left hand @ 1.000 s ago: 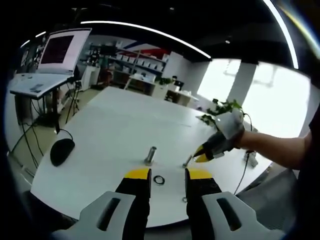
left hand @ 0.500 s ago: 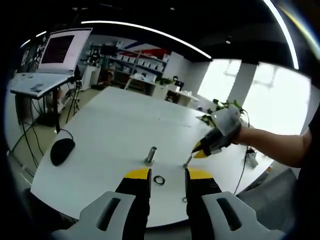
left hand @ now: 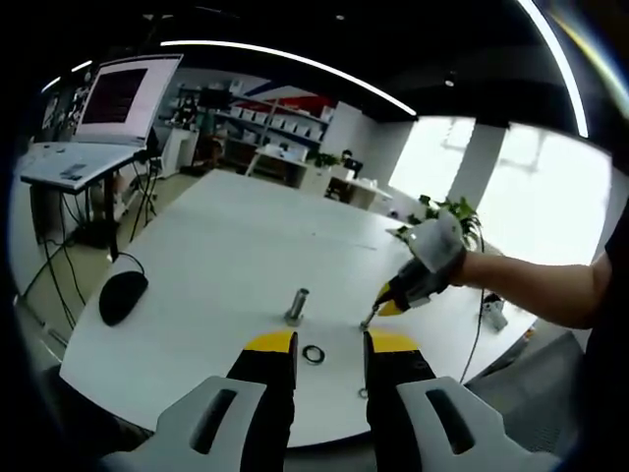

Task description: Place the washer onto the threaded stud by aligning its center hole with the stud, sliding it down to the base, and recovering from edge contact or off-axis alignment until the washer reaches the visible bottom stop.

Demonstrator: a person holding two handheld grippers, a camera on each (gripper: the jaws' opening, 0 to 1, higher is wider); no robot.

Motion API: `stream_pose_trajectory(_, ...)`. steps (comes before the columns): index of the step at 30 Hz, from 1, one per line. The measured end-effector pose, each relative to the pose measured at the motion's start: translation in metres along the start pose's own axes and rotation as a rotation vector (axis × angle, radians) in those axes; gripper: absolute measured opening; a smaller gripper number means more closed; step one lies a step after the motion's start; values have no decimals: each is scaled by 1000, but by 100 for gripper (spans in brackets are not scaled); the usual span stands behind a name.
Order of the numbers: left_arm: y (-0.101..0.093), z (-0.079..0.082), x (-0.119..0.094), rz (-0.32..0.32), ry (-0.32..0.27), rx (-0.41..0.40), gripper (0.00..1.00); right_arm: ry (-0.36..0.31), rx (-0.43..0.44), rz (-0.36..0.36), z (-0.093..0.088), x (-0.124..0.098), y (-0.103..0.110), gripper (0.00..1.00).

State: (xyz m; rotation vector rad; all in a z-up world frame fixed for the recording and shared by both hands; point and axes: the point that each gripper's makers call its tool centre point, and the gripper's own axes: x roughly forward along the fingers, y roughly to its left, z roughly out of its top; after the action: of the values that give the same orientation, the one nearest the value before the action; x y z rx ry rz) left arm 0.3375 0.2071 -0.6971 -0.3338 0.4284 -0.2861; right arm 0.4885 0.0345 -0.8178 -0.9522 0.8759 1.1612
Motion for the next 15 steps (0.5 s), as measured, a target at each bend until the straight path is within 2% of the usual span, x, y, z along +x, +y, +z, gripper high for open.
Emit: stream_pose_trajectory(15,0,0,0,-2,-1,0,25,29,20,26,-11,21,4,14)
